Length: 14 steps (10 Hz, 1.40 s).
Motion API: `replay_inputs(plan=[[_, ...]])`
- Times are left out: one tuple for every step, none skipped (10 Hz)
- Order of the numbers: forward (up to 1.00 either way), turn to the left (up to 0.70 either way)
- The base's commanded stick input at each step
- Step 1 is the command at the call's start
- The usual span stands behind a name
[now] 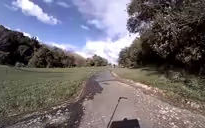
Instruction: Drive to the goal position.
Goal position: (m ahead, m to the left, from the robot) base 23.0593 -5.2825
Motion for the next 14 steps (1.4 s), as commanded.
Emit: replay_inputs(plan=[[0.7,0.01],[0.7,0.01],[0.7,0.01],[0.7,0.01],[0.7,0.01],[0.7,0.01],[0.7,0.01],[0.7,0.01],[0.0,0.0],[0.0,0.0],[0.0,0.0],[0.0,0.0],[0.0,0.0],[0.0,0.0]])
